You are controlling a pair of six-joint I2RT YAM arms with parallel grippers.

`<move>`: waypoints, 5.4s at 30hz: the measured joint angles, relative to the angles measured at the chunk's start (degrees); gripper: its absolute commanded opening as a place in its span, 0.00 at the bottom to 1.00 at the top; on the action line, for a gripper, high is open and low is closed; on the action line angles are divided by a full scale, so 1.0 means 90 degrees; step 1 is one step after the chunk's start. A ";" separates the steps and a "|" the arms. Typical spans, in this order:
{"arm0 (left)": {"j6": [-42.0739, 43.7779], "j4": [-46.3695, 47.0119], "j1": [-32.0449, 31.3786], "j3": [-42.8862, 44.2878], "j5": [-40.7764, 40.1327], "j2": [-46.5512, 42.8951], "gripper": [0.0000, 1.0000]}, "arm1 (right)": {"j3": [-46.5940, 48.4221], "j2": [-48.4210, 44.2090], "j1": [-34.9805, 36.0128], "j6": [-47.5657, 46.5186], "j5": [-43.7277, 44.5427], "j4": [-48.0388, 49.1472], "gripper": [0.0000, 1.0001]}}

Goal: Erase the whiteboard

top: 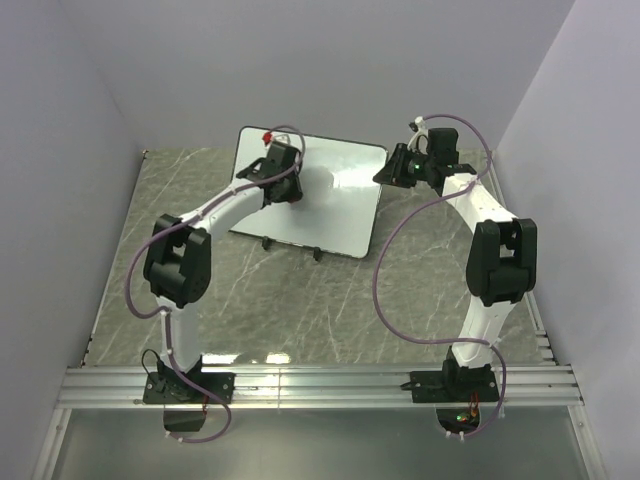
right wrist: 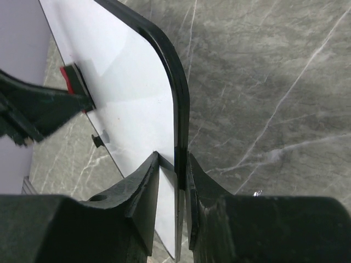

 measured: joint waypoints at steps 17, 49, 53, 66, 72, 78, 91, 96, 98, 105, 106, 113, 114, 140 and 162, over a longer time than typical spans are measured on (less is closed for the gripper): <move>-0.0039 -0.0971 -0.1010 0.1957 0.0430 0.1047 0.00 | -0.0172 0.0000 -0.0051 -0.0085 0.0083 0.0163 0.00; 0.0406 0.0124 0.1161 -0.0415 0.0017 -0.0107 0.00 | -0.0206 -0.0226 0.0058 0.0029 -0.0216 0.0172 0.00; 0.0442 -0.0092 0.0697 0.0515 0.0061 0.0250 0.00 | -0.0206 -0.0226 0.0053 0.0058 -0.0185 0.0168 0.00; 0.0391 -0.0097 0.0335 0.1581 0.0464 0.0746 0.00 | -0.0284 -0.0226 0.0046 0.0119 -0.0100 0.0095 0.00; 0.0410 0.0085 0.1117 0.0974 0.0520 0.0522 0.00 | -0.0296 -0.0226 0.0046 0.0117 -0.0160 0.0131 0.00; 0.0510 0.0185 0.1821 0.0284 0.0301 0.0350 0.00 | -0.0291 -0.0226 0.0044 0.0114 -0.0238 0.0158 0.00; 0.0801 0.0454 0.0872 -0.0345 0.0124 -0.0092 0.00 | -0.0277 -0.0228 0.0012 0.0097 -0.0219 0.0121 0.00; 0.0765 0.0418 0.0471 -0.0262 0.0219 -0.0114 0.00 | -0.0277 -0.0228 -0.0010 0.0063 -0.0168 0.0044 0.00; 0.0772 0.0294 0.0449 -0.0151 0.0257 -0.0100 0.00 | -0.0277 -0.0228 -0.0012 0.0041 -0.0170 0.0041 0.00; 0.0784 0.0005 0.0709 0.0177 0.0602 0.0027 0.00 | -0.0277 -0.0228 -0.0007 0.0041 -0.0192 -0.0002 0.00; 0.0787 0.0005 0.0797 0.0180 0.0687 0.0027 0.00 | -0.0277 -0.0228 -0.0002 0.0041 -0.0197 -0.0010 0.00; 0.0889 0.0005 0.1637 0.0352 0.0729 0.0177 0.00 | -0.0277 -0.0228 0.0007 0.0039 -0.0219 -0.0019 0.00; 0.0913 -0.0007 0.1702 0.0440 0.0716 0.0243 0.00 | -0.0277 -0.0228 0.0007 0.0039 -0.0223 -0.0017 0.00; 0.0925 0.0503 0.0238 -0.0253 0.1314 -0.0197 0.00 | -0.0316 -0.0228 0.0005 0.0036 -0.0182 -0.0015 0.00; 0.0947 -0.0374 0.1139 -0.0916 0.0296 -0.1037 0.00 | -0.0984 -0.0843 0.0017 0.0136 -0.0206 0.0347 0.00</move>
